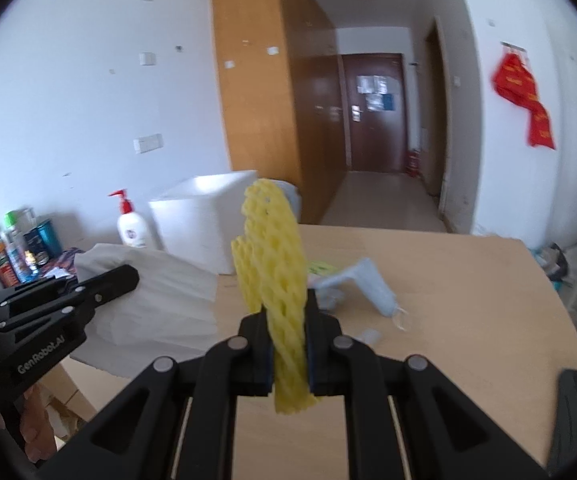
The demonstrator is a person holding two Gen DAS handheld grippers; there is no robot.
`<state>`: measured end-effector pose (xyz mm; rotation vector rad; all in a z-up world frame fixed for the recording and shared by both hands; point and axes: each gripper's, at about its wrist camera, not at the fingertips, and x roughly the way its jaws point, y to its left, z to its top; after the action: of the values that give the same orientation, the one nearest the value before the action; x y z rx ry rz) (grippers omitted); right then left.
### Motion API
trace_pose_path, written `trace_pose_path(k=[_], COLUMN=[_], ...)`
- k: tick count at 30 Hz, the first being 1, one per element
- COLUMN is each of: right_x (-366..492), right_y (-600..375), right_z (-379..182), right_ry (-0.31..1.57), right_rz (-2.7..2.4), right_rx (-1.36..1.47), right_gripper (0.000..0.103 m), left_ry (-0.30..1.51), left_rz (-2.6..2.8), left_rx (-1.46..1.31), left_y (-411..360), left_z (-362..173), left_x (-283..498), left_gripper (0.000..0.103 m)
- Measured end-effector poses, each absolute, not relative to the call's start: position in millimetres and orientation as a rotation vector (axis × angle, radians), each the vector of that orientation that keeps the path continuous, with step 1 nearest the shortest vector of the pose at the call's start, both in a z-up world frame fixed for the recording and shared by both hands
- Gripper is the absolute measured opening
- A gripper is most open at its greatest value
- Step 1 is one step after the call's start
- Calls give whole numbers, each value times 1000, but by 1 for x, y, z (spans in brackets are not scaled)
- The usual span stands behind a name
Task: Organize soft objects
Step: 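Lift the yellow mesh sleeve with the right tool while the left lifts the paper towel, then carry both held items toward the white foam box on the floor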
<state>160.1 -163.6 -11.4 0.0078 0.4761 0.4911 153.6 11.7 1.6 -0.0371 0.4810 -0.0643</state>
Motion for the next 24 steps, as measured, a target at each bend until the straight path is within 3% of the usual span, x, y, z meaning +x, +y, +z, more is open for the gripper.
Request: trace_pose_path(k=[24], right_x=[154], right_y=[-67], right_z=[3], right_ry=[418], right_rz=[741], right_rx=[-56], right_gripper=[15], left_ry=[386], left_rz=[350], left_rx=[-90], left_y=[104], left_z=[22], left_x=[107], left_gripper=[8])
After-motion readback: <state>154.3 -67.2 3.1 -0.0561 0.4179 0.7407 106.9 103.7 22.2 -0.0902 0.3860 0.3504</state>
